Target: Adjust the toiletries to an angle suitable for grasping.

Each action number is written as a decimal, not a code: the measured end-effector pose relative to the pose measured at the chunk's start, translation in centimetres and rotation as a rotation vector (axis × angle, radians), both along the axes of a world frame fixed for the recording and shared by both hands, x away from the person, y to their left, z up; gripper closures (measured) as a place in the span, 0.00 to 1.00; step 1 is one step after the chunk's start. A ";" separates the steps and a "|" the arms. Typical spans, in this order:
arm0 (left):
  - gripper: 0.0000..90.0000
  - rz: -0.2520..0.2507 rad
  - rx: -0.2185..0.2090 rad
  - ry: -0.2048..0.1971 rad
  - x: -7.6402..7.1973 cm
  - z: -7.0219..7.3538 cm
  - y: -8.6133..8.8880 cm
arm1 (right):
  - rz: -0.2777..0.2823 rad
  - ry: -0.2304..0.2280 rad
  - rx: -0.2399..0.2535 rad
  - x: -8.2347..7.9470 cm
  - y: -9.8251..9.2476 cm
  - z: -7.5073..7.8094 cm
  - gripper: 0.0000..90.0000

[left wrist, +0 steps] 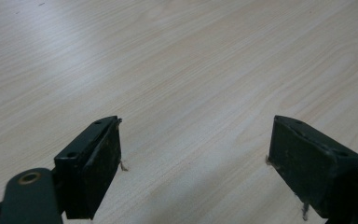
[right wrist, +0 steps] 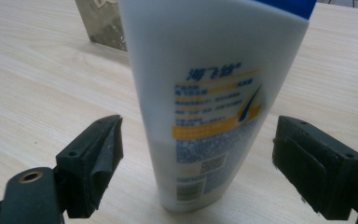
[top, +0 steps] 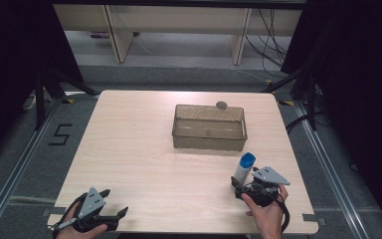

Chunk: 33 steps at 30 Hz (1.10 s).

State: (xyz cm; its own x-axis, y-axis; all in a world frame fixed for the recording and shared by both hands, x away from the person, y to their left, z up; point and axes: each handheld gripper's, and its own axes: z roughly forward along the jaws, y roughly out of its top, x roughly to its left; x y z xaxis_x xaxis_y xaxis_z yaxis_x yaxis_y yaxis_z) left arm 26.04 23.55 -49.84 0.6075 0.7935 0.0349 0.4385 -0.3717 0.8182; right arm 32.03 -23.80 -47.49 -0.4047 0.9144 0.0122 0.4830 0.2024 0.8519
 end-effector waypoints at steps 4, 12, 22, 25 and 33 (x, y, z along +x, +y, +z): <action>0.18 -0.007 0.037 0.006 0.0 0.1 0.2 | -0.010 0.009 0.010 0.1 0.1 0.0 0.19; 0.18 -0.003 0.002 0.005 0.0 0.0 -0.1 | -0.010 0.000 -0.007 0.6 0.4 -0.1 0.20; 0.18 -0.003 0.001 0.005 0.0 0.0 -0.1 | -0.015 -0.001 -0.002 1.0 0.5 -0.3 0.24; 0.18 -0.004 0.002 0.003 0.0 0.0 0.0 | -0.024 0.015 0.019 1.0 0.8 -0.3 0.24; 0.18 -0.002 -0.005 0.003 0.0 0.0 -0.1 | -0.008 0.010 0.041 1.4 0.6 -0.5 0.25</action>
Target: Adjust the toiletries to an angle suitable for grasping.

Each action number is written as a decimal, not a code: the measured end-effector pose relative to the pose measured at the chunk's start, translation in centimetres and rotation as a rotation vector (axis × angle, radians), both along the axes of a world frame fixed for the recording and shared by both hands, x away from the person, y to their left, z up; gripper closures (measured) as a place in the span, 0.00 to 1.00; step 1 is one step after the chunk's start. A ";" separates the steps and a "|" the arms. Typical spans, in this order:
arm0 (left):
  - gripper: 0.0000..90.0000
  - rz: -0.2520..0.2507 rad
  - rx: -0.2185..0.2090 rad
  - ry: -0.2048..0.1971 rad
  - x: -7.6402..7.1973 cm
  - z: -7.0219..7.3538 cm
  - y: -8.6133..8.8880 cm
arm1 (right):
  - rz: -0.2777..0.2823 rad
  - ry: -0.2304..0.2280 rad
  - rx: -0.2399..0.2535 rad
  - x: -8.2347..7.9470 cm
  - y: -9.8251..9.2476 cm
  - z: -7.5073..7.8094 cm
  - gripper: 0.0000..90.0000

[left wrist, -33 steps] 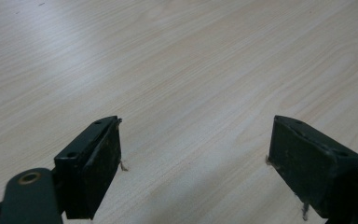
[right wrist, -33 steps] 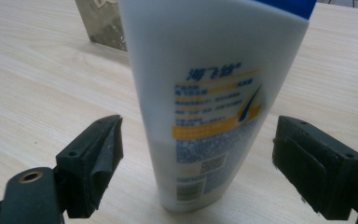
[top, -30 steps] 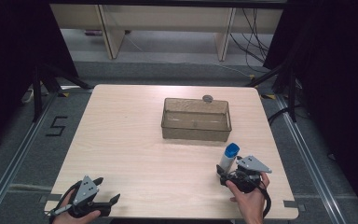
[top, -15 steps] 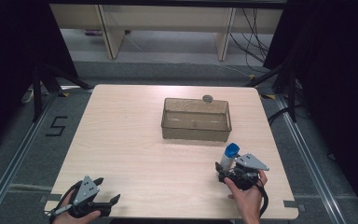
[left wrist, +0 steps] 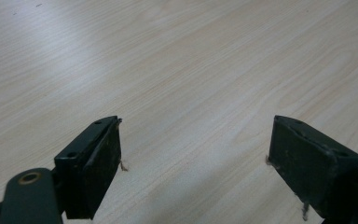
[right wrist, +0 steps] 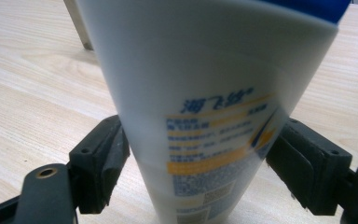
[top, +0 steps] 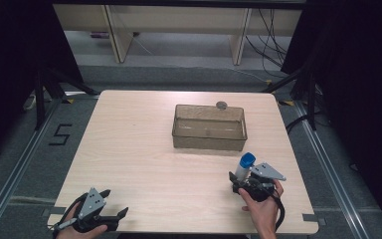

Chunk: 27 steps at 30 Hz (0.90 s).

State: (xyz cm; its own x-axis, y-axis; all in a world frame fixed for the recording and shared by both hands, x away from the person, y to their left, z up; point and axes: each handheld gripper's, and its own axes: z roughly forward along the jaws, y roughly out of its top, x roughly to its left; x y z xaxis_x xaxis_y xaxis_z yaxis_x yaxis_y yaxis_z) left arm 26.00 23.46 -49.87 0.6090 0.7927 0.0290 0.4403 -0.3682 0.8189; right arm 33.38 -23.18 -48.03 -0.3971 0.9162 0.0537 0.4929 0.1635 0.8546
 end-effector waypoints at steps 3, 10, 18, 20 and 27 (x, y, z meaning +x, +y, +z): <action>0.19 -0.001 0.000 -0.002 0.0 0.0 0.0 | -0.001 -0.004 0.000 0.0 -0.2 0.1 0.26; 0.18 0.001 0.004 0.002 0.0 0.0 0.1 | 0.006 -0.027 -0.005 0.2 -0.5 0.0 0.31; 0.18 0.000 0.005 0.001 0.0 0.0 0.1 | 0.015 -0.017 -0.010 0.2 -0.6 0.1 0.32; 0.19 0.002 0.004 0.002 0.0 0.0 0.1 | 0.005 0.003 0.006 0.1 -0.4 0.0 0.33; 0.19 0.002 0.004 0.002 0.0 0.0 0.1 | 0.017 0.004 -0.018 0.2 -0.4 0.1 0.35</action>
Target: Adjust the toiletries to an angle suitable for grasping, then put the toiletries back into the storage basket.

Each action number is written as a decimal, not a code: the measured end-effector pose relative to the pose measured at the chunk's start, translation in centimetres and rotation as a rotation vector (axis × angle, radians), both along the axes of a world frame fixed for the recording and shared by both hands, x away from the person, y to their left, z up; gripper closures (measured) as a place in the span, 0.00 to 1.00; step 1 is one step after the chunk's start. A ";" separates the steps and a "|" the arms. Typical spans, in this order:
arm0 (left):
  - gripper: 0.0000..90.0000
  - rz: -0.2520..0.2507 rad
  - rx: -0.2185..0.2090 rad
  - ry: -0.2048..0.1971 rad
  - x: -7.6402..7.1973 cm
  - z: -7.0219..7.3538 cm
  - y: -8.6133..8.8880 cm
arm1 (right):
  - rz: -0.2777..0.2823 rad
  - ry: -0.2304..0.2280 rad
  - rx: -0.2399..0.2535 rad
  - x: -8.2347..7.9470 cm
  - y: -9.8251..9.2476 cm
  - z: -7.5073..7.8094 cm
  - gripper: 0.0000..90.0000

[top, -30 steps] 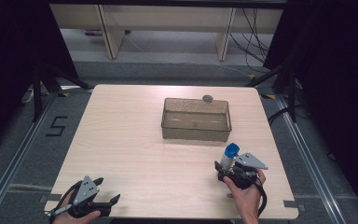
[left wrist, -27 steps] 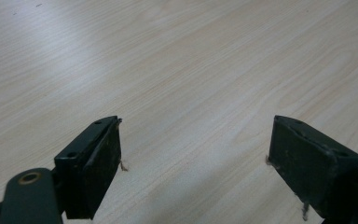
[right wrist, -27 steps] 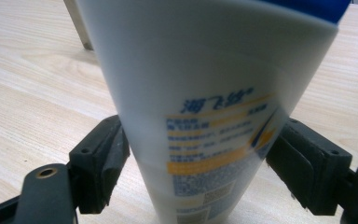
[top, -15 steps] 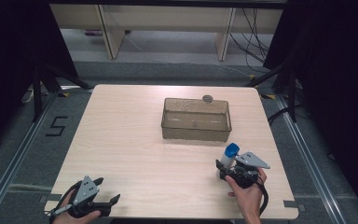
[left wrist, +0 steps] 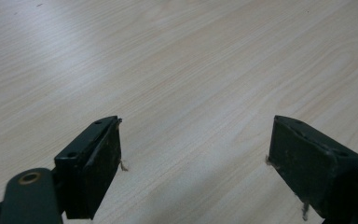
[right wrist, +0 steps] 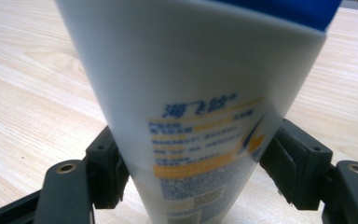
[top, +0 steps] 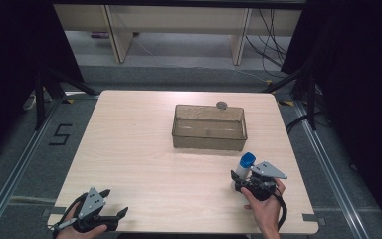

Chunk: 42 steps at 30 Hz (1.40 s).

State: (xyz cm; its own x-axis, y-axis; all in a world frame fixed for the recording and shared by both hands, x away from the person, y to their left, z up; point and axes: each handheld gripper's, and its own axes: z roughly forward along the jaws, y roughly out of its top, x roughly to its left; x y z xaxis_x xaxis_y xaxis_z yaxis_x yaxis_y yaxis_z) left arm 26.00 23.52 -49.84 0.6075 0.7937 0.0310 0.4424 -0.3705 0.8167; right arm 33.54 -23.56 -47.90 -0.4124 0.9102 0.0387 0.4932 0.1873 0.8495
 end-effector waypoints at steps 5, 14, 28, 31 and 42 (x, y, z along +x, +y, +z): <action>0.19 -0.001 -0.004 -0.004 0.0 0.0 0.0 | 0.003 -0.002 0.004 0.0 0.0 0.0 0.35; 0.19 0.006 -0.004 -0.002 0.0 0.0 0.0 | 0.005 -0.007 -0.003 0.0 -0.2 0.3 0.35; 0.19 0.006 0.010 0.001 0.1 0.1 0.2 | 0.030 -0.051 -0.036 0.1 -0.6 0.7 0.35; 0.19 0.007 0.006 0.002 0.0 0.1 0.1 | 0.030 -0.057 -0.033 0.1 -0.6 0.7 0.35; 0.19 0.000 0.007 -0.003 0.0 0.2 0.0 | 0.034 -0.054 -0.025 0.0 -0.3 1.3 0.35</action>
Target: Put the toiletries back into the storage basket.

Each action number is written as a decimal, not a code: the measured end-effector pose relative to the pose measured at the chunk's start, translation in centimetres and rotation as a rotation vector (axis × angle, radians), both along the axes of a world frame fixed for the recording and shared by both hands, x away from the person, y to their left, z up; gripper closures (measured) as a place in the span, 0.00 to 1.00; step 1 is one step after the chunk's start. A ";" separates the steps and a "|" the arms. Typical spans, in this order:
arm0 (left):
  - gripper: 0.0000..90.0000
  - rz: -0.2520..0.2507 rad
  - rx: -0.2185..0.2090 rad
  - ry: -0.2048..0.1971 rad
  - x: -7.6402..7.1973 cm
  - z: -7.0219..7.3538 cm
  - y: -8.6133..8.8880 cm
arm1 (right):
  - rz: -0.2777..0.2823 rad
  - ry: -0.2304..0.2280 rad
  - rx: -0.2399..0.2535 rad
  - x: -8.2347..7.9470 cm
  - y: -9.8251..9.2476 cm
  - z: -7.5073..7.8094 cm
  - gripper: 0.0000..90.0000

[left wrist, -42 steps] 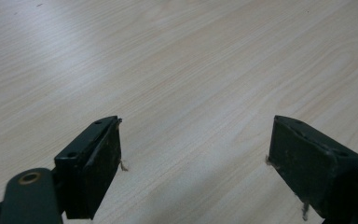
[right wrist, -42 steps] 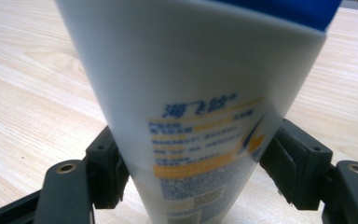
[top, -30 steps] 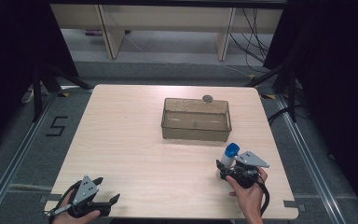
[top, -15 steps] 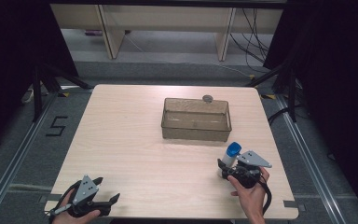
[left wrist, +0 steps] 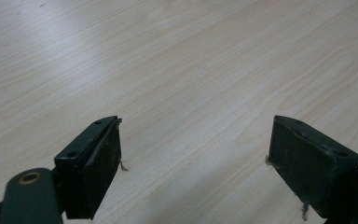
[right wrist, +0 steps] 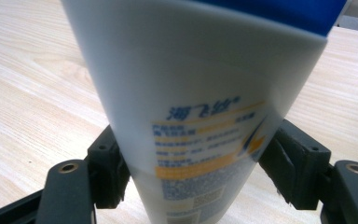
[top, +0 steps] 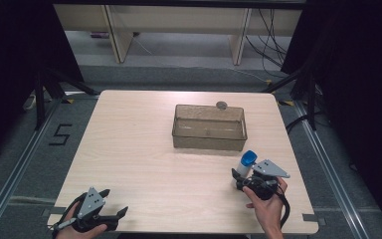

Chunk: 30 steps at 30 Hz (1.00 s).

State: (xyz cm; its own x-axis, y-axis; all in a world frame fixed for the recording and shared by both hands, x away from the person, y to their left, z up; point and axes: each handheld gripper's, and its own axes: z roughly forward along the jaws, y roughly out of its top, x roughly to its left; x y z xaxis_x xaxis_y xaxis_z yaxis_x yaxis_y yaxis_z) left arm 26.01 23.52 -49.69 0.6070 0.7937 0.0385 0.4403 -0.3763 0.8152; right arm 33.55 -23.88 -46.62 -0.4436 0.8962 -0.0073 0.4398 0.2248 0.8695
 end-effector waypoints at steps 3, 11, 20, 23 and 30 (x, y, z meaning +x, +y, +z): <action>0.19 0.000 -0.011 -0.003 0.0 0.0 0.0 | 0.020 -0.020 -0.009 0.4 -0.1 0.3 0.35; 0.19 0.004 -0.011 0.003 -0.1 0.0 0.0 | 0.022 -0.015 0.012 1.0 -0.2 0.8 0.35; 0.19 -0.001 0.031 0.006 -0.1 0.1 0.3 | 0.025 -0.025 -0.006 1.7 -0.5 1.6 0.35; 0.19 -0.001 0.030 0.006 -0.1 0.1 0.3 | 0.026 -0.016 0.008 1.8 -0.5 1.8 0.35; 0.19 -0.001 0.019 0.009 -0.1 0.1 0.2 | 0.028 -0.039 -0.006 2.1 -0.7 2.4 0.35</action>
State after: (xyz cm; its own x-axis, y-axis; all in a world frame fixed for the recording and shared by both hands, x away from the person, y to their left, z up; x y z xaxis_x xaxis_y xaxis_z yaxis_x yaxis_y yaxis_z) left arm 25.88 23.76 -49.62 0.6079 0.7926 0.0482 0.4471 -0.3918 0.8041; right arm 35.68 -24.61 -44.24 -0.4675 0.8835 -0.0307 0.3987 0.2417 0.8846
